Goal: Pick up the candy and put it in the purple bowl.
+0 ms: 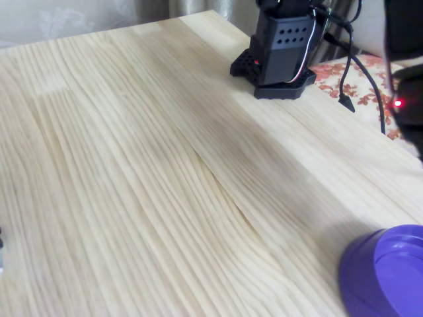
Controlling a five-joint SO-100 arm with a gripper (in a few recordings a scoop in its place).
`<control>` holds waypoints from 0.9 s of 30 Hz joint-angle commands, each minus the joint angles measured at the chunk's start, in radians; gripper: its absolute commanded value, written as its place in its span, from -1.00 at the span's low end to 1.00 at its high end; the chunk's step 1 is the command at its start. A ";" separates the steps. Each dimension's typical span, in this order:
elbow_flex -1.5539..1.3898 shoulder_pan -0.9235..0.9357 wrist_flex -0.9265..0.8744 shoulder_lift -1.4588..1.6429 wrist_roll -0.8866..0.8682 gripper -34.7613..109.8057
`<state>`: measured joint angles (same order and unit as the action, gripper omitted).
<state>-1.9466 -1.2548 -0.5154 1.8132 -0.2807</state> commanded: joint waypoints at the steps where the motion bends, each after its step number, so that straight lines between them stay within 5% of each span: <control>1: 0.018 -0.044 0.049 0.017 -0.023 -0.53; 27: -0.020 0.020 0.032 -0.023 0.034 -0.27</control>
<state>-1.9604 -1.2425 -0.4617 1.6874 -0.2546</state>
